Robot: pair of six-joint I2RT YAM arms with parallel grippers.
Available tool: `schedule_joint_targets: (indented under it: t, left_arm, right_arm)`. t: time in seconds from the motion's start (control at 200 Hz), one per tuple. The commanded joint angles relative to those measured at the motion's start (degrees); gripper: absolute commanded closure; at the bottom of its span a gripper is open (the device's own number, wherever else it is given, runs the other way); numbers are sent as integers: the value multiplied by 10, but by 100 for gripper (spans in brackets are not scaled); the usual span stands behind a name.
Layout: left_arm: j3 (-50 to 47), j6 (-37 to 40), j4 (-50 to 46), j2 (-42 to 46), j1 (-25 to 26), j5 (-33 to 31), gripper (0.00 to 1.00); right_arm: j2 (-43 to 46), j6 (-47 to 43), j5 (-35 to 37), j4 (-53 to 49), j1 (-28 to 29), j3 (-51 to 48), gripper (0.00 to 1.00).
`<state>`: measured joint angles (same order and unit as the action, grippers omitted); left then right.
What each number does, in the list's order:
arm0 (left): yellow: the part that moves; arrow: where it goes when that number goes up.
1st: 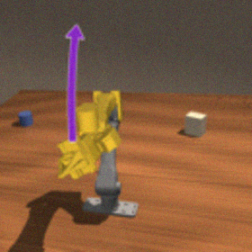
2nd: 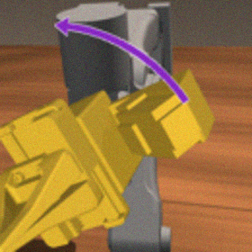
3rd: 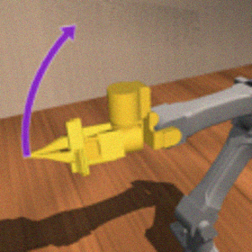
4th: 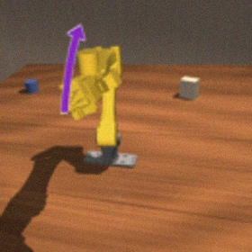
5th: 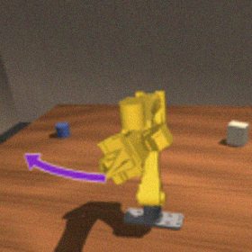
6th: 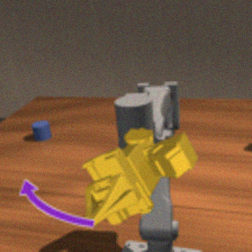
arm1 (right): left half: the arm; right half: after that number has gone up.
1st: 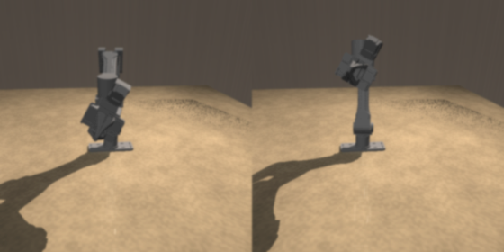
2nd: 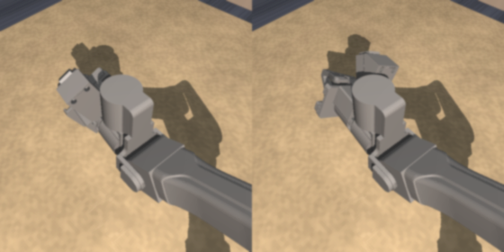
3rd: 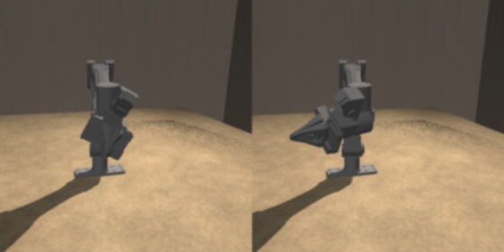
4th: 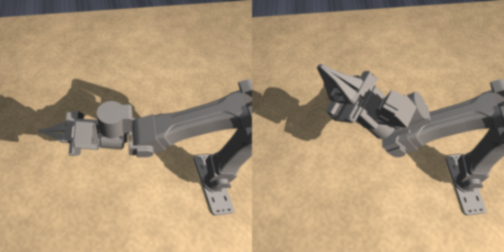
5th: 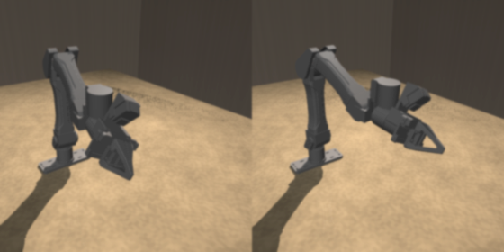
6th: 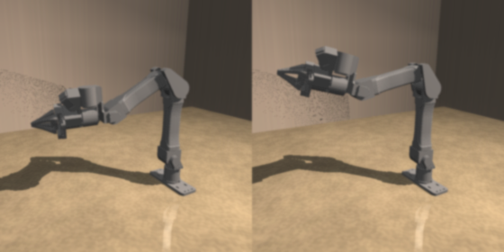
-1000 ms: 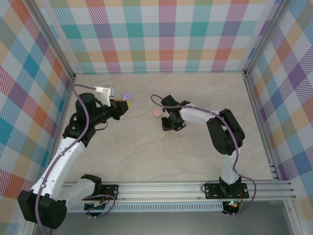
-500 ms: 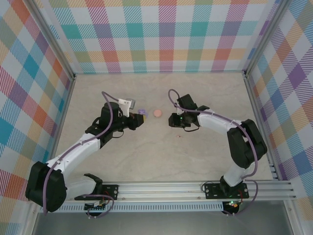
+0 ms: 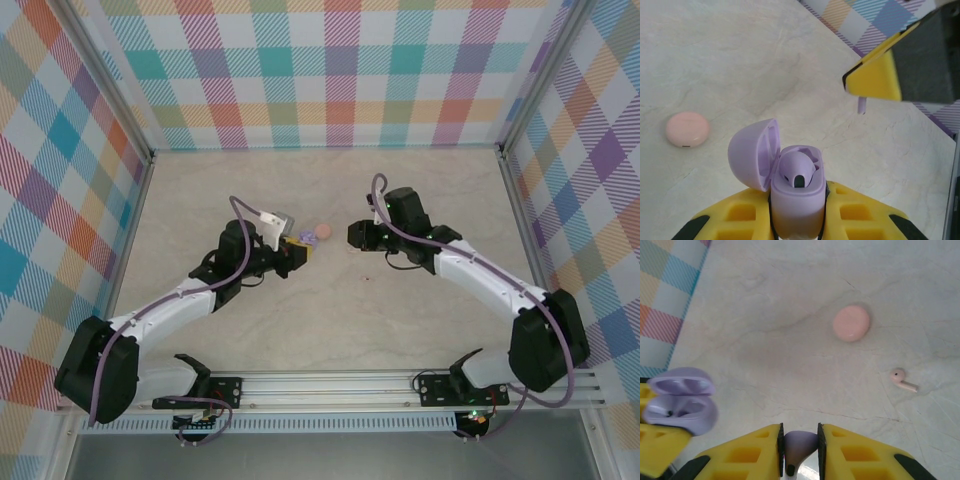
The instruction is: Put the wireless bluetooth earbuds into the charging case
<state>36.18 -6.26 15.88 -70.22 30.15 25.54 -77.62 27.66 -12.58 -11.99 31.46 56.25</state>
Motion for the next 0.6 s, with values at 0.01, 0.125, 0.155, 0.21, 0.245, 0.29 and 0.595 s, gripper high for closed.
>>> schedule_joint_targets:
  t: [0.01, 0.125, 0.155, 0.21, 0.245, 0.29, 0.595]
  left_arm:
    - [-9, 55, 64, 20, 13, 27, 86]
    - [-1, 82, 61, 23, 21, 41, 86]
    - [0, 90, 61, 26, 25, 44, 86]
    - [2, 101, 63, 29, 31, 49, 86]
    - [5, 108, 59, 30, 34, 49, 86]
    - [11, 118, 49, 31, 38, 51, 86]
    - [33, 114, 40, 61, 60, 41, 86]
  right_arm:
    - [45, -2, -42, 34, -2, -6, 75]
    - [78, 0, -64, 50, -2, -9, 75]
    - [86, 1, -67, 52, -2, -9, 75]
    - [98, 4, -77, 58, 0, -9, 75]
    - [105, 5, -82, 62, 0, -8, 75]
    - [114, 6, -87, 68, 2, -8, 74]
    - [146, 16, -46, 97, 42, -13, 75]
